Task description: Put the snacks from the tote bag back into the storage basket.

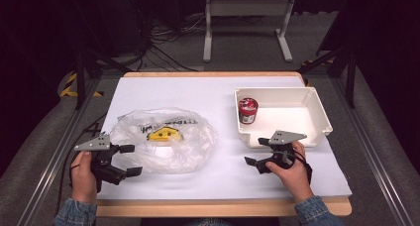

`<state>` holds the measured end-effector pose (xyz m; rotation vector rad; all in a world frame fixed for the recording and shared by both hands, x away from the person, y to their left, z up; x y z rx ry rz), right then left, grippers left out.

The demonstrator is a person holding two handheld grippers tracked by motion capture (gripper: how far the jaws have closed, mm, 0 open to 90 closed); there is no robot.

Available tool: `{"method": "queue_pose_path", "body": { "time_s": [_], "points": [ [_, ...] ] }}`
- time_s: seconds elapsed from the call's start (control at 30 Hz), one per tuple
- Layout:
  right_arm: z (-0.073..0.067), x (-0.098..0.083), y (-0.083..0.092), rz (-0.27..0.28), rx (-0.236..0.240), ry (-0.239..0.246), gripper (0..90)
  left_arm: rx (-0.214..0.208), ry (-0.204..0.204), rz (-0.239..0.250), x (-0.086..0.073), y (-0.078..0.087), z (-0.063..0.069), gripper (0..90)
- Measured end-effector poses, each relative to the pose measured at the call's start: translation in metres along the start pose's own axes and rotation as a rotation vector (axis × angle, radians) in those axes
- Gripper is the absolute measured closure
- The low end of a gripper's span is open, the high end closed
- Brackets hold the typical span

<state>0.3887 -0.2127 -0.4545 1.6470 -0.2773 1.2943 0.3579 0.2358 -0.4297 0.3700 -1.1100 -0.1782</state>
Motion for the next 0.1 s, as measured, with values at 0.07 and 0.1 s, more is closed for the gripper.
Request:
{"method": "queue_pose_path", "body": {
  "time_s": [0.07,0.1],
  "points": [
    [0.0005,-0.0018,-0.0005,-0.012,0.002,-0.006,9.3,0.027,-0.003,0.032,-0.0005,-0.0021,0.0024,3.4],
    [0.0005,-0.003,-0.0006,-0.016,0.001,-0.006,9.3,0.034,-0.007,0.037,-0.001,-0.0032,0.0029,2.7]
  ]
}}
Point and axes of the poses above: each handheld gripper's, and its own axes: y roughly backward along the jaws, x roughly out of its top, z roughly to its right, the point moved 5 cm from there along -y, roughly forward along the jaws, and after that the axes turned 15 degrees about -x, right-handed, at the moved point
